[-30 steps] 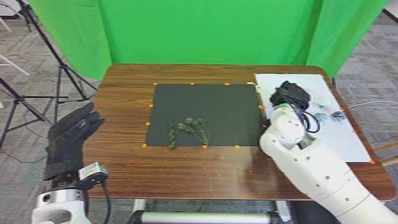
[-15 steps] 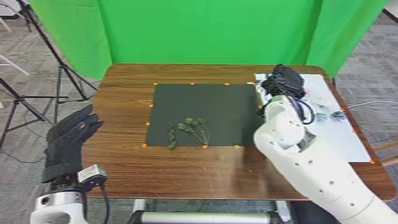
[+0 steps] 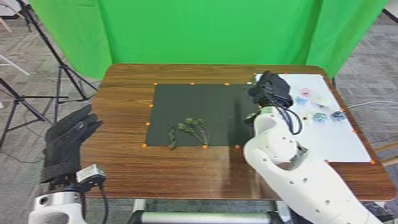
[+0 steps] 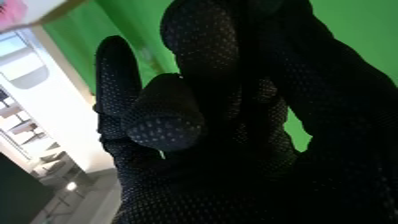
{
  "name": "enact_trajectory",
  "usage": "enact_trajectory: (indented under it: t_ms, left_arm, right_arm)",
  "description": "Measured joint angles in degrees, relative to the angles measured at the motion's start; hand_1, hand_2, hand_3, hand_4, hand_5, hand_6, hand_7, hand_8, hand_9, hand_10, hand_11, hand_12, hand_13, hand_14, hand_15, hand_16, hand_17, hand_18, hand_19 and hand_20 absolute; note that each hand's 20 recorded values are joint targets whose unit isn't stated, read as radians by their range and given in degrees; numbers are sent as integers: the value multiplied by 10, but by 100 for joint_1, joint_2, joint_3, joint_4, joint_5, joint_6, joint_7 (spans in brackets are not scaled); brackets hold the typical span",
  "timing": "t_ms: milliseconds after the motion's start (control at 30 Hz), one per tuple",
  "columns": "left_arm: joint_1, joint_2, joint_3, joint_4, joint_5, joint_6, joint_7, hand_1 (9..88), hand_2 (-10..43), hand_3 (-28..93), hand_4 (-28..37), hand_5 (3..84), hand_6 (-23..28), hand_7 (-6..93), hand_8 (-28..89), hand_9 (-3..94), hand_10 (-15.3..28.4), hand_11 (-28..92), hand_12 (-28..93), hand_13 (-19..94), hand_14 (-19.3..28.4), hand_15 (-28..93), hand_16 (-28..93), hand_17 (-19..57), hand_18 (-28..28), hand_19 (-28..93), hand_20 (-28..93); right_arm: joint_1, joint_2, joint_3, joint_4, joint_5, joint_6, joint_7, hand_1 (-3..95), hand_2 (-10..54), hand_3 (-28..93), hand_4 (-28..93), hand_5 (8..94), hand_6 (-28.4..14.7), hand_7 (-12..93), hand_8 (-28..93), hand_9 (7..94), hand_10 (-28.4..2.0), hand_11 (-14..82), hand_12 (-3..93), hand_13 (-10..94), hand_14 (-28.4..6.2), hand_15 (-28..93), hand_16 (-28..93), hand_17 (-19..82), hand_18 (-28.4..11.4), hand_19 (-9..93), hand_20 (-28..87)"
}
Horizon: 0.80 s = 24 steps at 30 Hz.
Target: Arrange flowers
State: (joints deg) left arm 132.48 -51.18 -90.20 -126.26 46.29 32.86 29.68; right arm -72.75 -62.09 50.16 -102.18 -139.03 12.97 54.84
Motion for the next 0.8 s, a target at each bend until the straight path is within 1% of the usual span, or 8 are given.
enact_trajectory:
  t_ms: [233,633,800]
  left_arm:
    - [0,-53,-49,3,74,-53,-77,295,16,825,-142,427,121,167,-109,343,205,424,70,246,274,669,-184,-83,225,570,145]
    - [27,-152,-139,1,150,-128,-147,296,17,823,-142,427,122,166,-108,343,205,424,69,246,274,669,-184,-83,225,570,144]
    - [33,-165,-153,0,172,-153,-176,295,17,824,-140,427,122,165,-109,343,205,423,70,246,274,669,-184,-83,225,570,144]
  right_arm:
    - [-287,-94,51,-89,-26,20,14,534,-95,768,-283,869,-36,235,197,897,-117,391,299,833,-84,738,289,330,-263,927,6]
    - [-848,-362,163,-331,-183,-64,-41,533,-95,770,-283,871,-35,234,197,899,-117,393,295,834,-84,738,289,331,-264,928,1]
    - [-1110,-487,203,-410,-235,-166,-93,533,-95,770,-283,871,-34,233,196,898,-117,393,295,836,-84,737,289,330,-264,929,0]
